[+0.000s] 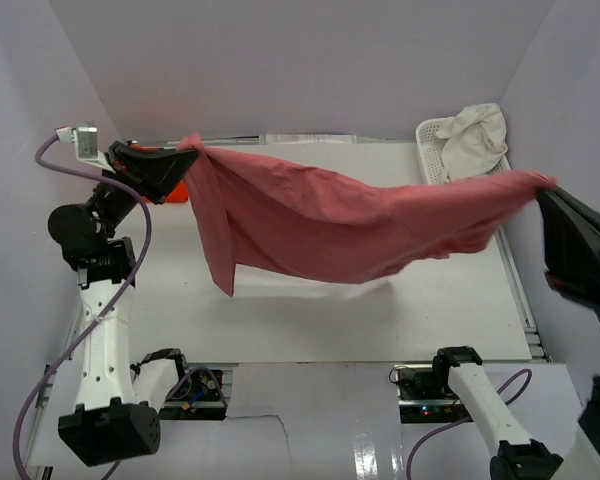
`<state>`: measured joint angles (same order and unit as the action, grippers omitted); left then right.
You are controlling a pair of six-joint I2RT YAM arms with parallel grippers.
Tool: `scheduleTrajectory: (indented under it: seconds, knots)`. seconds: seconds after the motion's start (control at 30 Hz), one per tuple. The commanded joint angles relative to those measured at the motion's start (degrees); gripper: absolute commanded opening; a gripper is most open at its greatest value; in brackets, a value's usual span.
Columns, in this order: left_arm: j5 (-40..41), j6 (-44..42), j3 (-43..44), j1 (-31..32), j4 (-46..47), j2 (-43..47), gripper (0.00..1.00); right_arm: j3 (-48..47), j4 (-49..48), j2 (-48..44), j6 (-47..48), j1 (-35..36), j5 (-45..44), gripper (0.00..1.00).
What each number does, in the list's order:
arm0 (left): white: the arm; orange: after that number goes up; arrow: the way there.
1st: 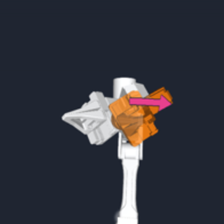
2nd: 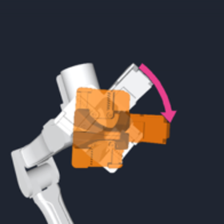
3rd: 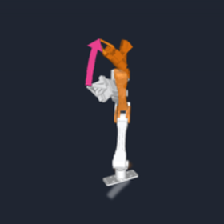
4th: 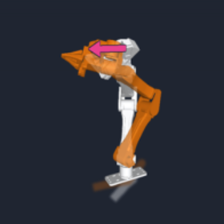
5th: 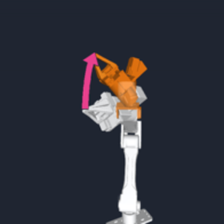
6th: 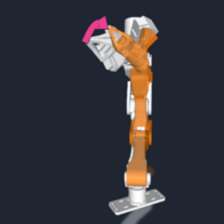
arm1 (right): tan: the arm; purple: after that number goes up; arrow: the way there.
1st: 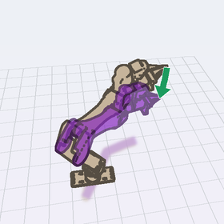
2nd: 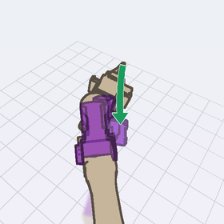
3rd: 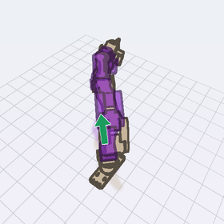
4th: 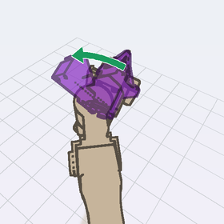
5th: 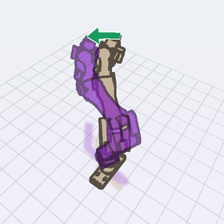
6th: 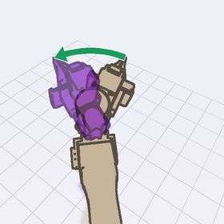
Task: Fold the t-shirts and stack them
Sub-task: Flatten out the tshirt
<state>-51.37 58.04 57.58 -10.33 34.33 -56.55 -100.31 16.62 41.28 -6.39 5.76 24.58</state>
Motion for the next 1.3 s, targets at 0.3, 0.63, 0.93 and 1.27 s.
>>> scheduleTrajectory:
  seconds: [0.3, 0.63, 0.93, 1.27]
  knots:
    - [6.99, -7.06, -4.20, -0.04, -17.88, 12.43, 0.02, -12.38, 6.49, -3.58, 0.69, 0.22, -3.04, 0.08]
    - [14.79, -15.33, -22.50, -0.04, -29.84, 9.19, 0.06, 26.63, 4.30, 0.99, -7.76, 0.22, -6.02, 0.08]
    - [25.70, -16.64, -19.10, 6.10, -29.40, -17.16, 0.00, 35.63, -3.70, 15.58, -6.36, 0.13, -8.40, 0.08]
    - [31.43, -13.67, 3.74, 12.61, -31.85, -51.52, 0.24, 21.57, -4.23, 36.05, -4.24, 0.04, -6.92, 0.08]
